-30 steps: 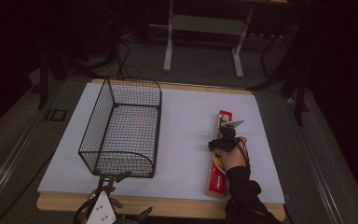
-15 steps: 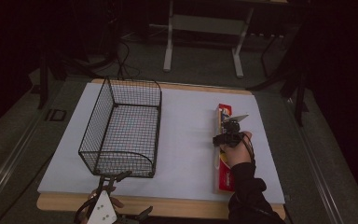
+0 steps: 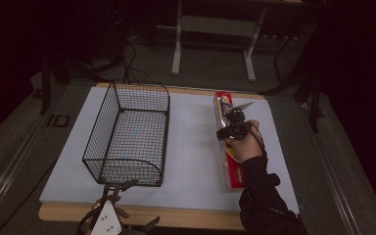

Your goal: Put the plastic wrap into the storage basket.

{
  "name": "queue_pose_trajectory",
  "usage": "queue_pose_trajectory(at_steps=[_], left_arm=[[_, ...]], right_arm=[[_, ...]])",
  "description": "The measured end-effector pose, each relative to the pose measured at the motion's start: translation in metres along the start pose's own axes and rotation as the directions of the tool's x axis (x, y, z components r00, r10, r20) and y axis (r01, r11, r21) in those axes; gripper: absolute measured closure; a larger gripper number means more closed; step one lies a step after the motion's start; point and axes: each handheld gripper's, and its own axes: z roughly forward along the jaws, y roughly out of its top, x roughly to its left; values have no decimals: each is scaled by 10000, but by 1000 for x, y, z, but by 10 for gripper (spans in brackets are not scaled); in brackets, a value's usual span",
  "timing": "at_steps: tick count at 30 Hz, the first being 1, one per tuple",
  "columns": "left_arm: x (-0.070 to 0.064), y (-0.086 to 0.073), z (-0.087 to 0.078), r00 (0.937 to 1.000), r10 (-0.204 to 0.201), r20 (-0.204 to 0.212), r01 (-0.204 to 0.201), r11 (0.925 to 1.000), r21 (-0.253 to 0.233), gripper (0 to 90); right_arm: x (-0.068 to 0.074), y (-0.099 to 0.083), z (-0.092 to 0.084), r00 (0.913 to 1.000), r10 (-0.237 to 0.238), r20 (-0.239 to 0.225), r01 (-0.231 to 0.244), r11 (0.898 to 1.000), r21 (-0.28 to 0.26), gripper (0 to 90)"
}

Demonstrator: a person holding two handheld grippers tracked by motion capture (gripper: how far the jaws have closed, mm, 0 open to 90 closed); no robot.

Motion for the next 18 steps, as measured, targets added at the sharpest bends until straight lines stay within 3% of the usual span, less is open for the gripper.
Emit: queue_pose_trajectory(at_steps=[5, 9, 13, 18], left_arm=[[-1, 0, 0, 10000, -58, 11, 58, 10000, 20, 0], [-3, 0, -2, 10000, -78, 47, 77, 9999, 81, 1], [-4, 0, -3, 9999, -133, 70, 132, 9999, 65, 0], [-4, -1, -4, 9998, -158, 96, 157, 9998, 100, 1]], right_arm=[[10, 10, -10, 9994, -339, 48, 340, 9993, -179, 393], [27, 24, -23, 9968, -795, 69, 798, 9960, -405, 393], [36, 30, -30, 9957, -924, 20, 923, 9942, -549, 393], [60, 43, -43, 9900, -1409, -33, 1402, 9871, -771, 393]])
